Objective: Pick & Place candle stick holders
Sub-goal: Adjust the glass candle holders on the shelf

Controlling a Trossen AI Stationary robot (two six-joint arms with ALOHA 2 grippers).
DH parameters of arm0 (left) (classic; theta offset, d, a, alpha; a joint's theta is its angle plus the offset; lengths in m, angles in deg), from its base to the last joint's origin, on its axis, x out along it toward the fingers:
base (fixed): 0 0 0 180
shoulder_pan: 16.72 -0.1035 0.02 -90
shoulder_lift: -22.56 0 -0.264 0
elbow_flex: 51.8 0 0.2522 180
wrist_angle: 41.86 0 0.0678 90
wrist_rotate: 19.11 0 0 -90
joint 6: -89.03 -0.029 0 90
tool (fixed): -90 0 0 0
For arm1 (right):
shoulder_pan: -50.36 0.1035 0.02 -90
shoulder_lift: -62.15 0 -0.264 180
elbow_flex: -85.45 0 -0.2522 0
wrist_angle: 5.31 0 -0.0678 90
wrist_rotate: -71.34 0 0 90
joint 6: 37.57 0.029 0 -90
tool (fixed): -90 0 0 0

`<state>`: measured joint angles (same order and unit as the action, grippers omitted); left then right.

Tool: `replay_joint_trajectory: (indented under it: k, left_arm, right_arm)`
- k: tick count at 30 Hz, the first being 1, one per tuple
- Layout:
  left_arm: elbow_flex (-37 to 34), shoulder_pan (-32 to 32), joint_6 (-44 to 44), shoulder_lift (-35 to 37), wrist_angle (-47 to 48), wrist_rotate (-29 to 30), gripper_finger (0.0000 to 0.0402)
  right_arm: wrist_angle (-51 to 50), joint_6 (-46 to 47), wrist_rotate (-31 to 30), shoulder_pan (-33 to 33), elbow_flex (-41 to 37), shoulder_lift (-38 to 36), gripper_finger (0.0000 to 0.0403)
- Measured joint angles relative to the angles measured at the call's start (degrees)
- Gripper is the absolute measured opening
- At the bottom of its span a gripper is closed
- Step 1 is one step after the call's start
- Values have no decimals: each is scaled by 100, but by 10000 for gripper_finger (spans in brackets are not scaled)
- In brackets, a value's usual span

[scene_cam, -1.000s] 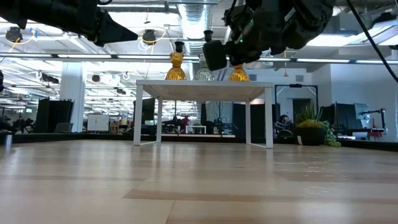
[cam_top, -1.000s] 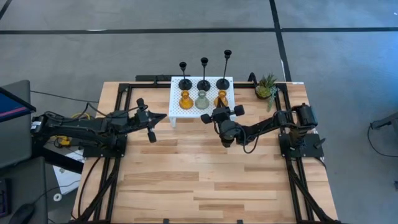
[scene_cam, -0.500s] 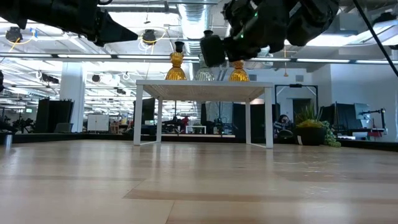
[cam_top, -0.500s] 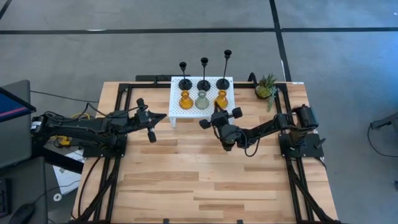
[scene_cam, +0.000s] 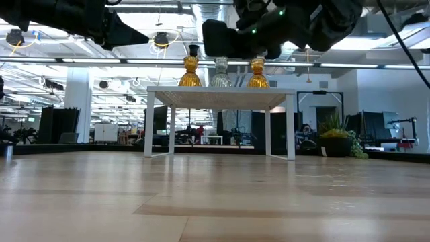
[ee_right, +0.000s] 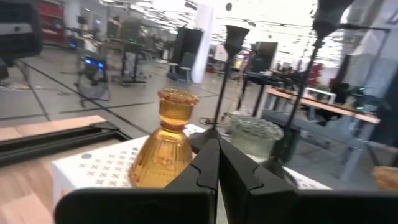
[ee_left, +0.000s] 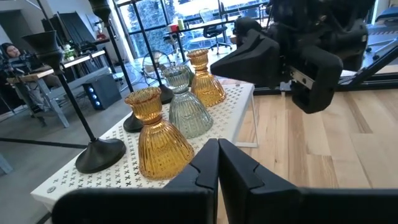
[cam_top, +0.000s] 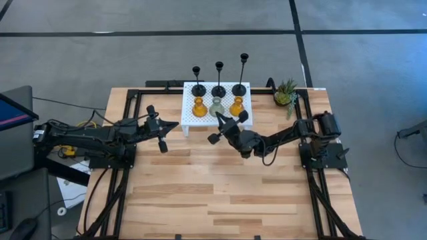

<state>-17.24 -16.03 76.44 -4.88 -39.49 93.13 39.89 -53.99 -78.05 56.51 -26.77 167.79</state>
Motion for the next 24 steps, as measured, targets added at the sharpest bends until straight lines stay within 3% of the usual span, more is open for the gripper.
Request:
replay_joint_trajectory:
  k: [10, 24]
  left_arm:
    - [0, 0, -1, 1, 0, 0, 8]
    - [0, 0, 0, 0, -4, 0, 8]
  right_arm:
    - [-193, 584, 996, -338, 0, 0, 0]
    - [-190, 598, 1156, -594, 0, 2, 0]
